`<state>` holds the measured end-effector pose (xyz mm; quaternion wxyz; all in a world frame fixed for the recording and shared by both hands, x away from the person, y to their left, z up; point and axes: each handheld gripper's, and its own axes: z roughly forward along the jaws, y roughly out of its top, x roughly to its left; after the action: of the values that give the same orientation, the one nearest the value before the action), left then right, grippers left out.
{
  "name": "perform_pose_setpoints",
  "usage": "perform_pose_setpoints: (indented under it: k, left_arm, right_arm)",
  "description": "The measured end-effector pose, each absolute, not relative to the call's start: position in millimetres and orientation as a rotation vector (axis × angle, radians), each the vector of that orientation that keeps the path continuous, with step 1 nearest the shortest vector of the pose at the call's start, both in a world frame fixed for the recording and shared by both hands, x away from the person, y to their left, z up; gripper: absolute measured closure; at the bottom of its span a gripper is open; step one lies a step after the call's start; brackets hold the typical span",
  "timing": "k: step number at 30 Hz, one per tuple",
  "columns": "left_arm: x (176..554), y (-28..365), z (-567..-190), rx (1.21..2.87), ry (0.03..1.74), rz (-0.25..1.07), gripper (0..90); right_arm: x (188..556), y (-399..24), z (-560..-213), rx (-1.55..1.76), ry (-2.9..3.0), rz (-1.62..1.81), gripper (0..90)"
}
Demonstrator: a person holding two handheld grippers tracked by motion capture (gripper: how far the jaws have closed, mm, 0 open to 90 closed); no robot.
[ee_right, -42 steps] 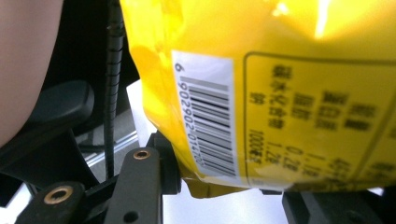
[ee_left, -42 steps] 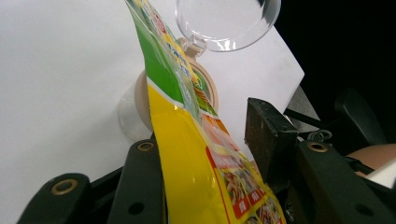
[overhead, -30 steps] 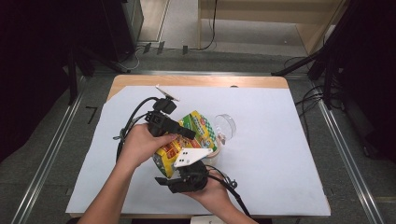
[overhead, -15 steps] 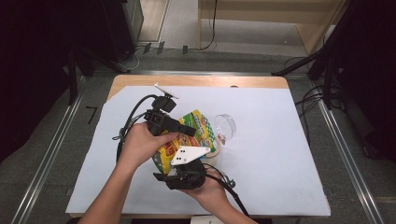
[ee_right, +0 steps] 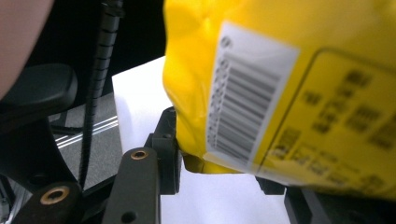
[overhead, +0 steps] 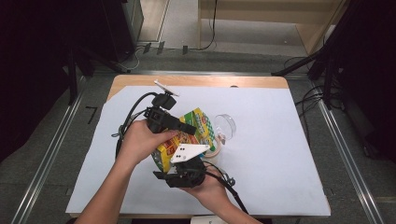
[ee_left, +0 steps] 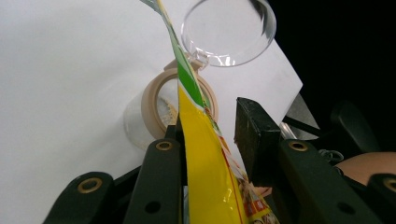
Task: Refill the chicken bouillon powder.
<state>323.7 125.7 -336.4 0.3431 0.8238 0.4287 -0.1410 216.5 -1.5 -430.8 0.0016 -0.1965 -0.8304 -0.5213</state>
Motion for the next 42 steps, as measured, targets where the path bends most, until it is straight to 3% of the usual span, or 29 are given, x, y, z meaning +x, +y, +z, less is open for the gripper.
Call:
perform_pose_setpoints:
  k: [23, 35, 42]
  left_arm:
    - [337, 123, -338, 2.167, 1.127, -0.372, 72.6]
    - [328, 122, -339, 2.19, 1.112, -0.275, 68.3]
    - [326, 124, -336, 2.157, 1.146, -0.271, 70.9]
  right_arm:
    - [228, 2, -424, -0.64, -2.584, -1.588, 60.4]
    - [226, 2, -427, -0.649, -2.577, -1.596, 60.9]
    - [224, 3, -427, -0.63, -2.584, -1.624, 60.0]
